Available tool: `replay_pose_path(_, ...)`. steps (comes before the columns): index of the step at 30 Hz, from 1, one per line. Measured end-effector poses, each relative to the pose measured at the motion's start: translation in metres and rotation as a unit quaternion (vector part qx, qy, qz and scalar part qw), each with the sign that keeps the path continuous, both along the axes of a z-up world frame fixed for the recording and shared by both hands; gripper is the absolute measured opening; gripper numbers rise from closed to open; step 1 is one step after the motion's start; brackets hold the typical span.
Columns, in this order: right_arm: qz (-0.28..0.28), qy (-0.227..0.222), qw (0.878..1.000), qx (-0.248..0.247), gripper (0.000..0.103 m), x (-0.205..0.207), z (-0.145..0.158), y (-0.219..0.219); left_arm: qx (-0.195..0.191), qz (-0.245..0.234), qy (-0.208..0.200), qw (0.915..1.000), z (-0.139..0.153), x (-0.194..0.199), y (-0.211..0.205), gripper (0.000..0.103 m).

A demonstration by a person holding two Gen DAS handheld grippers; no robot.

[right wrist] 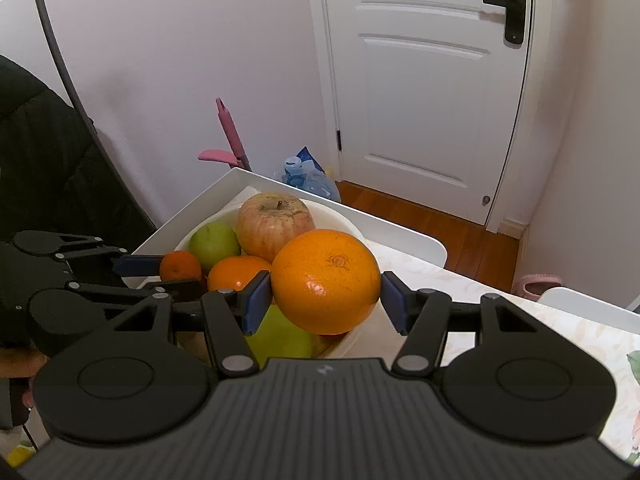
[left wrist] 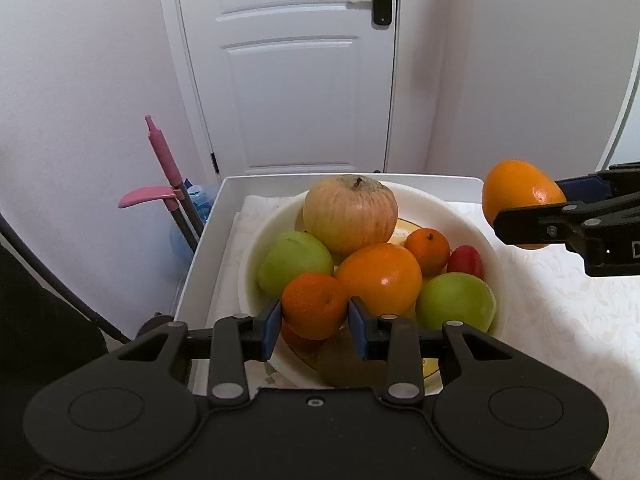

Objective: Organize fruits
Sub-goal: 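Lower the tangerine and orange into the duck bowl and open both grippers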

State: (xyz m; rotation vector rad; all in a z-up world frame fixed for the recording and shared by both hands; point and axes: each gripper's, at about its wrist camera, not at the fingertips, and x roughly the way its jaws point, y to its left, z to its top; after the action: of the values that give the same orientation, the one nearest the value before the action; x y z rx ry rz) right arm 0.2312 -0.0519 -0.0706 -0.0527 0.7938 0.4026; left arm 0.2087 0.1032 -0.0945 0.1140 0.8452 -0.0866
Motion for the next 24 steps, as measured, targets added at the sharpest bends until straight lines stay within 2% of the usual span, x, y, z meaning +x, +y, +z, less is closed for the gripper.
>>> replay_pose_path(1, 0.0, 0.0, 1.0, 0.0, 0.074, 0.0, 0.0, 0.001, 0.002, 0.0, 0.002, 1.0, -0.001, 0.0, 0.0, 0.042)
replay_pose_path(3, 0.0, 0.0, 1.0, 0.0, 0.074, 0.001, 0.001, 0.002, 0.006, -0.003, -0.001, 1.0, 0.0, -0.001, 0.0, 0.066)
replay_pose_path(5, 0.0, 0.0, 1.0, 0.0, 0.074, 0.001, 0.001, 0.002, 0.013, -0.005, -0.011, 0.9998, 0.003, -0.005, 0.0, 0.077)
replay_pose_path(11, 0.003, -0.002, 1.0, -0.001, 0.074, 0.002, 0.004, 0.002, 0.014, -0.003, -0.015, 0.9998, 0.009, -0.012, 0.0, 0.078)
replay_pose_path(20, 0.033, 0.01, 0.999, -0.012, 0.074, 0.013, -0.003, 0.013, 0.016, 0.004, -0.027, 0.9995, 0.022, -0.024, -0.004, 0.095)
replay_pose_path(24, 0.046, 0.015, 0.999, -0.02, 0.074, 0.019, -0.016, 0.021, 0.03, 0.003, -0.03, 0.9991, 0.022, -0.027, -0.005, 0.096)
